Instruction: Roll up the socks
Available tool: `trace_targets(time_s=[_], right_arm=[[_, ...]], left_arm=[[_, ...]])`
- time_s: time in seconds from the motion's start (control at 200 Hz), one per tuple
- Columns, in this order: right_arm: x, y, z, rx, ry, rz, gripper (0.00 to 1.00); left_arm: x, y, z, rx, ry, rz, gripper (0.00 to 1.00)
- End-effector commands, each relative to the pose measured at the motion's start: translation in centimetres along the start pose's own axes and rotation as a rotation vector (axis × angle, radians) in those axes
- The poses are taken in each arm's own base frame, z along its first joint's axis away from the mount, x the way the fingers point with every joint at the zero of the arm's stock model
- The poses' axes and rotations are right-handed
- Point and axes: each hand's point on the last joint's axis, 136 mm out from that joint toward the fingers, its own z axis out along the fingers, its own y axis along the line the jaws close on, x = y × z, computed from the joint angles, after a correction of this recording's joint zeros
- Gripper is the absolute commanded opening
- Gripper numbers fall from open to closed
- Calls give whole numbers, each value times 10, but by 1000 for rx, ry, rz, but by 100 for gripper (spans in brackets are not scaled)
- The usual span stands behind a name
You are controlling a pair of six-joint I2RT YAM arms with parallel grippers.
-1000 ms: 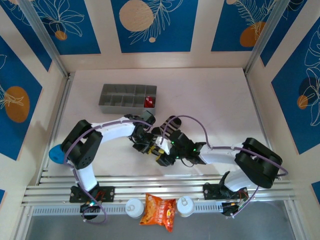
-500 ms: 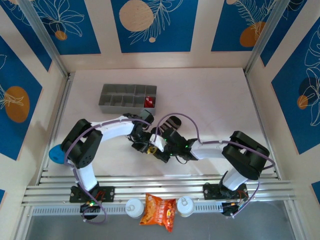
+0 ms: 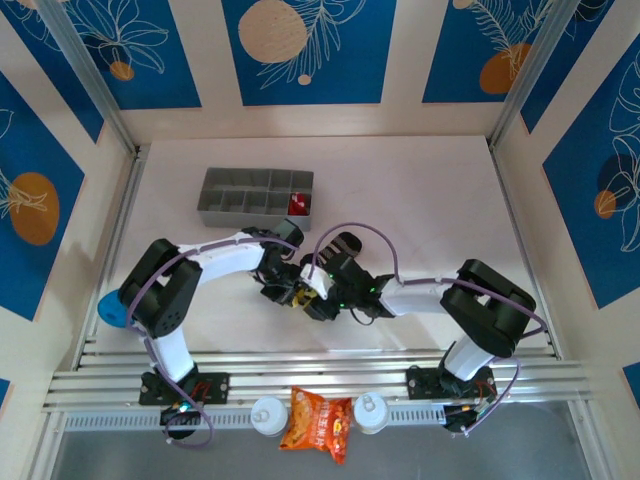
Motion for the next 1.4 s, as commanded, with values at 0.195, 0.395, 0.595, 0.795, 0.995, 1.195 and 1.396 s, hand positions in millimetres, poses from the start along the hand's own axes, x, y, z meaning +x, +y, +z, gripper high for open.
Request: trace_targets(time_s=[0.195, 0.395, 0.595, 0.795, 0.995, 1.195, 1.396], right_arm=[[21, -3, 10, 2, 112, 40, 16], [27, -6, 8, -10, 141, 98, 0], [21, -10, -5, -165, 116, 297, 0], [9, -11, -14, -373, 122, 505, 0], [7, -25, -3, -435, 248, 718, 0], [7, -34, 4, -436, 285, 788, 0], [13, -36, 7, -443, 329, 842, 0]], left_arm=[[-12, 34, 7, -120, -36, -28, 0], [-13, 32, -1, -94, -44, -24, 4], [-14, 21, -26, -3, -89, 11, 54], [-21, 12, -49, 97, -169, 100, 74], [-10, -20, -41, 305, -140, 183, 64], [-11, -25, -27, 300, -155, 169, 59], [-20, -37, -21, 322, -184, 157, 54]])
